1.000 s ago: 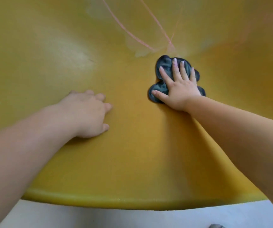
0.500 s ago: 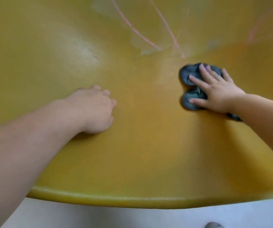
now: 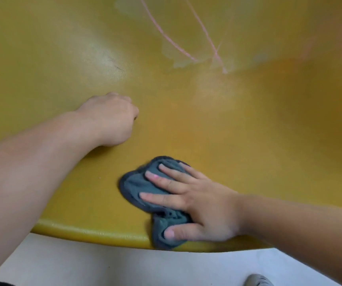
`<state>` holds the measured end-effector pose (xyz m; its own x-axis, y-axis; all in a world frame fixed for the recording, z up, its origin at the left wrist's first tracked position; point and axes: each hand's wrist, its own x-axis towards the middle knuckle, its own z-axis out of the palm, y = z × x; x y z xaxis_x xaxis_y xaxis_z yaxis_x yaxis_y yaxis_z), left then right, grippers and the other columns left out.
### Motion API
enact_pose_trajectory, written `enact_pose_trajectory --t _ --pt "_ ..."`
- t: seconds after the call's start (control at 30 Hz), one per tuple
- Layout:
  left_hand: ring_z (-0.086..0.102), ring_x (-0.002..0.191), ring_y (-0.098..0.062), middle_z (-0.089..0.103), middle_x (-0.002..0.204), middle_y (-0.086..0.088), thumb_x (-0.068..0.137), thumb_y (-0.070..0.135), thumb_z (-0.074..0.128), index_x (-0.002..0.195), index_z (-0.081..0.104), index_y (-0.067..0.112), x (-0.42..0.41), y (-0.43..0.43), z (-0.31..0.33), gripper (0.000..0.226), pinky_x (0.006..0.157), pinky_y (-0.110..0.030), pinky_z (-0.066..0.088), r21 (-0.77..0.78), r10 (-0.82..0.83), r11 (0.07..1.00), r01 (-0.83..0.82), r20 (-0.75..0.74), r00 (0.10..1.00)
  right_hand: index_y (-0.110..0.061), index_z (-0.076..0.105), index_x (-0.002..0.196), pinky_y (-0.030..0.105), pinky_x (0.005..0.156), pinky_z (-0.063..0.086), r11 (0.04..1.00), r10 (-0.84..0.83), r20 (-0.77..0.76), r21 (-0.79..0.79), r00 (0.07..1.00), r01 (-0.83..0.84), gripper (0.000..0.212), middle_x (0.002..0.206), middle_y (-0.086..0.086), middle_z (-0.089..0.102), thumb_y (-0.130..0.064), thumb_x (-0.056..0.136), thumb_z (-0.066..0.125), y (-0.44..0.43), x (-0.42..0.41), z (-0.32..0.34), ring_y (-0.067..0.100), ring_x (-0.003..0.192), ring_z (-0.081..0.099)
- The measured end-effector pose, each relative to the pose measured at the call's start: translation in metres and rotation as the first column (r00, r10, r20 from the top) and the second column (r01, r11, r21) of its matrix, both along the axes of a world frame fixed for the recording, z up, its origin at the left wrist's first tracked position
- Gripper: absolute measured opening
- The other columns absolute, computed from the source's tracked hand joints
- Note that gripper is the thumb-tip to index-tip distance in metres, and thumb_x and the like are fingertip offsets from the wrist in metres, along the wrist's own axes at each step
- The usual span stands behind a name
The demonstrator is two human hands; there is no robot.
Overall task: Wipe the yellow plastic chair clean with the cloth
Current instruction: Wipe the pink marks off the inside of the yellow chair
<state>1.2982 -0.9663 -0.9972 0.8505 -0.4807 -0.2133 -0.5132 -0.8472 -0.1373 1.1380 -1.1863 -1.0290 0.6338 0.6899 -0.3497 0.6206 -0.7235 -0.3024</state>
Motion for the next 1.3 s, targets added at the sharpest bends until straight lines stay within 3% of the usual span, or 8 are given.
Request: enact_pose_trajectory --t 0.17,0.3,0.5,0.7,0.87,1.0,1.2,1.3 --pt "0.053 0.116 -0.034 0.058 0.129 -0.006 0.09 0.009 0.044 0.122 0.062 0.027 0.003 0.013 0.03 0.04 0.093 -0.045 0.051 0.026 0.119 0.992 -0.122 0.095 0.988 -0.052 -0.009 0.154 0.052 0.125 -0.006 0.778 -0.469 0.379 -0.25 0.798 0.576 0.102 0.171 0.001 -0.012 -0.1 0.064 -0.01 -0.119 0.079 -0.012 0.026 0.158 -0.009" --pt "0.05 0.125 -0.035 0.053 0.139 -0.006 0.09 0.005 0.041 0.133 0.057 0.025 -0.006 0.02 0.049 0.05 0.091 -0.041 0.046 0.116 0.179 0.974 -0.195 0.142 0.974 -0.041 -0.008 0.16 0.062 0.122 -0.009 0.552 -0.7 0.429 -0.181 0.571 0.814 0.084 0.17 0.005 -0.019 -0.082 0.09 0.009 -0.092 0.144 -0.019 0.035 0.156 -0.017" --pt "0.057 0.119 -0.033 0.059 0.134 -0.008 0.091 0.012 0.043 0.128 0.06 0.024 -0.01 0.051 0.051 0.043 0.092 -0.041 0.051 0.186 0.161 0.965 -0.183 0.129 0.978 -0.047 -0.005 0.159 0.051 0.124 -0.011 0.958 -0.287 0.155 0.046 0.945 0.283 0.066 0.171 -0.01 -0.011 -0.068 0.098 0.012 0.079 0.082 -0.02 0.028 0.157 -0.017" --pt "0.056 0.116 -0.033 0.059 0.132 -0.007 0.091 0.011 0.044 0.129 0.059 0.025 -0.007 0.056 0.052 0.043 0.087 -0.038 0.05 0.169 0.15 0.97 -0.174 0.144 0.978 -0.06 -0.014 0.151 0.036 0.119 -0.025 0.984 0.117 -0.099 0.15 0.988 -0.101 0.065 0.163 -0.023 -0.03 -0.067 0.1 0.026 0.07 -0.002 0.014 0.01 0.149 -0.036" --pt "0.05 0.122 -0.032 0.054 0.136 -0.006 0.097 0.021 0.042 0.13 0.056 0.027 -0.012 0.052 0.048 0.037 0.09 -0.039 0.045 0.178 0.122 0.973 -0.144 0.127 0.984 -0.056 -0.03 0.145 0.054 0.125 -0.009 0.838 -0.382 0.234 -0.322 0.894 0.442 0.099 0.167 0.002 -0.028 -0.096 0.055 -0.027 -0.05 0.069 -0.009 0.033 0.155 -0.022" --pt "0.051 0.121 -0.031 0.054 0.133 -0.003 0.097 0.021 0.041 0.129 0.054 0.03 -0.015 0.043 0.043 0.035 0.084 -0.037 0.044 0.174 0.094 0.979 -0.109 0.088 0.992 -0.044 -0.018 0.157 0.068 0.12 -0.007 0.533 -0.71 0.355 -0.293 0.608 0.794 0.093 0.168 0.01 -0.023 -0.091 0.078 -0.004 -0.071 0.131 -0.014 0.044 0.154 -0.016" --pt "0.05 0.126 -0.032 0.052 0.138 -0.004 0.096 0.026 0.045 0.133 0.052 0.032 -0.013 0.024 0.05 0.039 0.096 -0.042 0.046 0.168 0.072 0.982 -0.08 0.054 0.996 -0.045 -0.009 0.158 0.059 0.121 -0.01 0.927 -0.33 0.174 -0.124 0.928 0.353 0.081 0.17 -0.002 -0.016 -0.08 0.086 0.002 0.058 0.07 -0.021 0.034 0.155 -0.016" --pt "0.05 0.124 -0.032 0.053 0.136 -0.005 0.096 0.03 0.043 0.134 0.05 0.032 -0.013 -0.005 0.051 0.039 0.094 -0.043 0.046 0.111 0.039 0.993 -0.048 0.084 0.996 -0.055 -0.011 0.154 0.05 0.123 -0.016 0.985 -0.158 0.037 -0.064 0.987 0.16 0.066 0.169 -0.01 -0.02 -0.075 0.095 0.009 0.047 0.009 -0.003 0.024 0.154 -0.023"
